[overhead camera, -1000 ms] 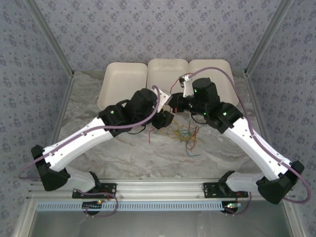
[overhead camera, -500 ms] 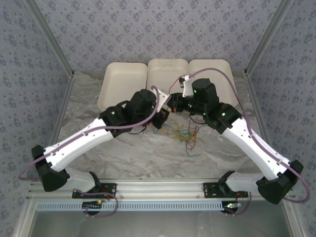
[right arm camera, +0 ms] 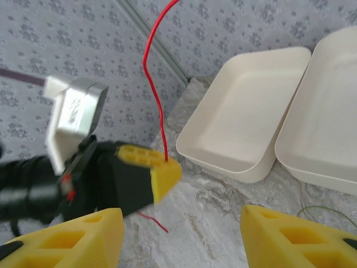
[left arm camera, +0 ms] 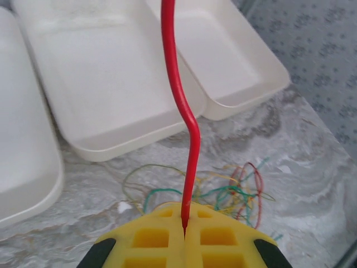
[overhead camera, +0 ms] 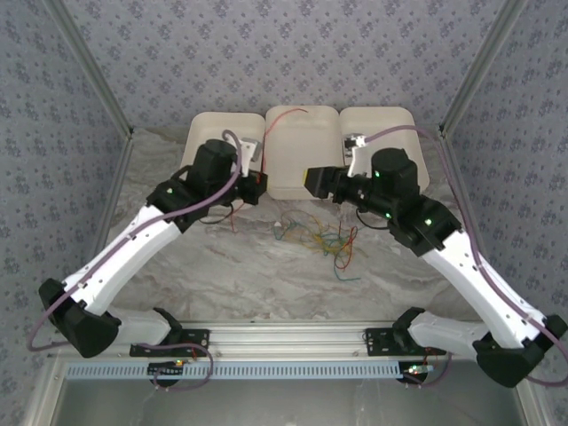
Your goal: Untangle the cables
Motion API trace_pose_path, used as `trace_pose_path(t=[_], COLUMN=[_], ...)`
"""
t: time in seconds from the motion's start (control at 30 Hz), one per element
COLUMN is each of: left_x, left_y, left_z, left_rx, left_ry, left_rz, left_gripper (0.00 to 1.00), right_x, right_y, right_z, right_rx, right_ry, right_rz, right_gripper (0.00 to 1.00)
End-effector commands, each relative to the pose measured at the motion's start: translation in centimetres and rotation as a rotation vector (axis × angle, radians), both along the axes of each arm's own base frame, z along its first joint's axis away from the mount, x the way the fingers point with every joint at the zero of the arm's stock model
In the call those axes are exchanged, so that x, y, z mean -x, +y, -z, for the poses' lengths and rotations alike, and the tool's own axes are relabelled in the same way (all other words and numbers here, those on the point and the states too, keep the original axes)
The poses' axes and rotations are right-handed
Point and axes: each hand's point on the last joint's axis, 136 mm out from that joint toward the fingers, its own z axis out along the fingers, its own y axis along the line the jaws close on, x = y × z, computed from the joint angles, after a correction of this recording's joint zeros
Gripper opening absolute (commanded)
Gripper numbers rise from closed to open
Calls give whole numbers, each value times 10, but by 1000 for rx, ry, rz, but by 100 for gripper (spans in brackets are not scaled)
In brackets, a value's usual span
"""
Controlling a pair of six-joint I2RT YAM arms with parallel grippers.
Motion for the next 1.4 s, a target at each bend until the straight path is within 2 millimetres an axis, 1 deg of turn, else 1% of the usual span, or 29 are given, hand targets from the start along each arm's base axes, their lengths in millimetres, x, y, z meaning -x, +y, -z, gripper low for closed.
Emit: trace_pose_path(t=[0.0,0.03,0.07,0.17,0.27,0.3,0.4,0.5,0.57,0.67,0.77,0.87,0.9,0.97,1.03,1.17,1.23,1.3,1.37], left_x=[-25,-39,-53,-93,-132,-143,-178,-210,-225,-236,-239,-237,-236,-234,-234,-239,-240,-238,-235], left_y=[28,39,50,77,92,95,102,99,94,90,88,88,89,90,93,97,95,95,95], left_z=[-5,-3,-2,4,7,8,19,39,63,103,137,164,169,175,174,172,176,177,178], left_rx=[59,77,100,165,248,269,319,372,381,385,386,368,359,347,337,326,324,319,315], left_ry=[36,48,61,82,90,85,90,154,225,324,400,478,493,504,502,516,552,566,572], left_rz=[-86,-127,-165,-260,-310,-322,-355,-362,-371,-399,-419,-440,-447,-453,-457,-464,-457,-453,-453], left_gripper=[0,0,0,0,0,0,0,0,0,0,0,0,0,6,8,5,7,15,24], right_x=[13,19,23,41,58,62,75,85,90,93,93,93,92,89,83,74,71,68,65], right_y=[-18,-22,-26,-34,-37,-37,-35,-30,-27,-24,-19,-12,-10,-5,-2,8,13,16,14], right_z=[14,14,30,41,50,52,58,63,64,63,59,54,52,46,42,36,37,38,40], right_rx=[37,34,52,35,12,3,0,21,30,39,28,8,4,-3,3,1,18,31,49], right_ry=[2,-5,16,13,15,19,24,28,24,13,7,-3,-8,-31,-51,-58,-49,-44,-40], right_rz=[56,65,79,94,86,82,62,46,37,32,20,6,2,4,22,40,41,46,66], right_gripper=[59,59,59,58,58,58,58,58,58,59,60,62,62,64,64,64,64,64,65])
